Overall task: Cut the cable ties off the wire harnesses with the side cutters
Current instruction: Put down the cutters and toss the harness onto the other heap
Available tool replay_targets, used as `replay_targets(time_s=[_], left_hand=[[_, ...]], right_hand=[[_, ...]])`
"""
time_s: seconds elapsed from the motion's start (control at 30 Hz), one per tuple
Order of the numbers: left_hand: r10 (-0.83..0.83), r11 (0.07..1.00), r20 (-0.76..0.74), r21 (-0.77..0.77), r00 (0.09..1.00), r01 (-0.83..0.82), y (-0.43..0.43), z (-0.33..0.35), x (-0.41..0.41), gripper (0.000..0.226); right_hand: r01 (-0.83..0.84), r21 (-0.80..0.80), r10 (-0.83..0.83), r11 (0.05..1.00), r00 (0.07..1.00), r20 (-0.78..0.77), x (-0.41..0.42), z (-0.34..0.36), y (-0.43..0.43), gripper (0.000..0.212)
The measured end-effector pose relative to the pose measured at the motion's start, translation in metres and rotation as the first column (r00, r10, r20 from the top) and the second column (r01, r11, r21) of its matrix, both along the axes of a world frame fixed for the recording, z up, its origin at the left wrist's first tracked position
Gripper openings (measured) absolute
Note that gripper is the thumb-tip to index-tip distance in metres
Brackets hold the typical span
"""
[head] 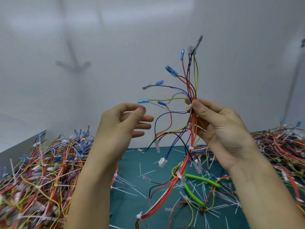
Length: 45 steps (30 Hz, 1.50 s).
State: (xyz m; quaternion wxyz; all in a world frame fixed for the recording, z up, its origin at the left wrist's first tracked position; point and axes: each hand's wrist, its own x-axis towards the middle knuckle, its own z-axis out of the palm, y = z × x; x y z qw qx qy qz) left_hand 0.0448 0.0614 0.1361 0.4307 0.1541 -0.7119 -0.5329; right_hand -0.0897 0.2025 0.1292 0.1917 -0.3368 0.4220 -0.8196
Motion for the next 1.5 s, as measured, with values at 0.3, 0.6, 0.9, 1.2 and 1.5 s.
replay_targets(time_s=[0.3,0.6,0.9,1.2,1.5], left_hand=[[-0.226,0.951,0.338,-0.124,0.913,0.282,0.010,-0.001,0.000,0.046],[-0.175,0.961,0.117,-0.198,0.978,0.195,-0.003,0.002,0.009,0.020],[-0.144,0.981,-0.003,-0.134,0.990,0.143,0.001,0.005,0.014,0.019],[-0.145,0.976,0.000,-0.166,0.989,0.143,0.002,0.006,0.017,0.020],[-0.153,0.904,0.286,-0.346,0.946,0.251,0.008,0.001,0.004,0.026]], right_hand=[[-0.021,-0.035,0.024,0.999,0.996,0.088,-0.006,0.001,0.003,0.017],[-0.004,0.022,0.001,1.000,0.991,0.132,-0.015,-0.003,0.006,0.026],[-0.082,0.050,0.074,0.995,0.988,0.136,-0.017,-0.004,0.007,0.027],[-0.088,0.051,0.081,0.995,0.988,0.134,-0.018,-0.005,0.008,0.029],[-0.015,0.061,0.010,0.998,0.997,0.081,-0.009,-0.005,0.000,0.022]])
